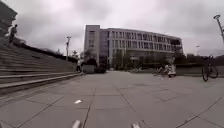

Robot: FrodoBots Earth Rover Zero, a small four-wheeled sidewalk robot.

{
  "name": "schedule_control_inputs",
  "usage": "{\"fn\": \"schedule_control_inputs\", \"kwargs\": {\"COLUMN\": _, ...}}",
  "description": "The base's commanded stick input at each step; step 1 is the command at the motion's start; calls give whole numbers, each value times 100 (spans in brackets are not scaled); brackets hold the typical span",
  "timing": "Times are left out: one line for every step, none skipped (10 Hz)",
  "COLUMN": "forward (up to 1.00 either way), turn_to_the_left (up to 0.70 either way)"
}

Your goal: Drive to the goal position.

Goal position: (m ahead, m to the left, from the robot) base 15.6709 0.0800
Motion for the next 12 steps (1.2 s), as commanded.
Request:
{"fn": "schedule_control_inputs", "kwargs": {"forward": 70, "turn_to_the_left": 0}}
{"fn": "schedule_control_inputs", "kwargs": {"forward": 70, "turn_to_the_left": -9}}
{"fn": "schedule_control_inputs", "kwargs": {"forward": 70, "turn_to_the_left": -25}}
{"fn": "schedule_control_inputs", "kwargs": {"forward": 70, "turn_to_the_left": 0}}
{"fn": "schedule_control_inputs", "kwargs": {"forward": 70, "turn_to_the_left": 0}}
{"fn": "schedule_control_inputs", "kwargs": {"forward": 70, "turn_to_the_left": -6}}
{"fn": "schedule_control_inputs", "kwargs": {"forward": 70, "turn_to_the_left": -27}}
{"fn": "schedule_control_inputs", "kwargs": {"forward": 70, "turn_to_the_left": -27}}
{"fn": "schedule_control_inputs", "kwargs": {"forward": 70, "turn_to_the_left": -3}}
{"fn": "schedule_control_inputs", "kwargs": {"forward": 70, "turn_to_the_left": 0}}
{"fn": "schedule_control_inputs", "kwargs": {"forward": 70, "turn_to_the_left": 0}}
{"fn": "schedule_control_inputs", "kwargs": {"forward": 70, "turn_to_the_left": 0}}
